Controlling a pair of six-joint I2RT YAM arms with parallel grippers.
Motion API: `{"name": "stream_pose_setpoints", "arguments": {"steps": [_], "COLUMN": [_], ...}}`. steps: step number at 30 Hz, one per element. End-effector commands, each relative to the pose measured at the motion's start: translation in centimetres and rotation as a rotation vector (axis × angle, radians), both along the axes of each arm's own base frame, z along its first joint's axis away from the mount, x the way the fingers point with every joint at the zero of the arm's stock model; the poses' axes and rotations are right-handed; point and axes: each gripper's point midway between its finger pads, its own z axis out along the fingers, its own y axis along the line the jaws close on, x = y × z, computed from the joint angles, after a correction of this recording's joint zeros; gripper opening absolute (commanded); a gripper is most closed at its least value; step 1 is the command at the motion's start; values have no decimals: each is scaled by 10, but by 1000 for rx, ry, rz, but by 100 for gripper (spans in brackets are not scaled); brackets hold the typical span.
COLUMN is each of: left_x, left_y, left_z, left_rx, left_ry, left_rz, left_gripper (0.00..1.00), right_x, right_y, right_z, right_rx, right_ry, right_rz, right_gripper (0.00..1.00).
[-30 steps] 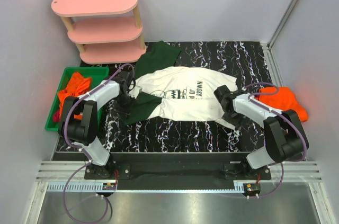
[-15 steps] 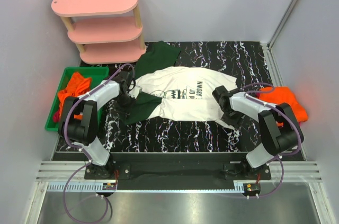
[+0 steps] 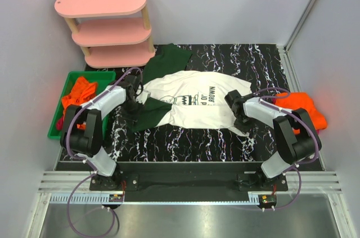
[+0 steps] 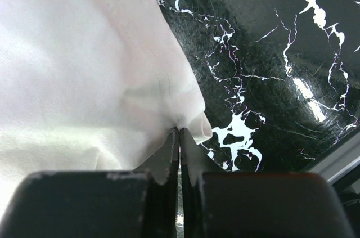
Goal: Fold and stack the t-shirts
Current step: Fold the flattened tshirt in 1/3 of the way
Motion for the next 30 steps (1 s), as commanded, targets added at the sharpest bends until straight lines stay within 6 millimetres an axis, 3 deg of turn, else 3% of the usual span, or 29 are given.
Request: {"name": "stream_pose_setpoints", "arguments": {"steps": [1, 15, 30], "left_x": [4, 8, 12], "left_y": [9, 58, 76], "left_z": [15, 19, 11], "left_rx": [30, 117, 132], "left_ry": [-49, -53, -31], "left_rz": [-9, 59, 105], "left_gripper": [0, 0, 0], "right_x": [-24, -29, -37], "right_y": [1, -9, -32], "right_z": [-13, 1, 7], "right_rx": [21, -39, -92], "right_ry": [85, 126, 131], "right_rz": [-5, -5, -136], "right_gripper": [0, 0, 0]}}
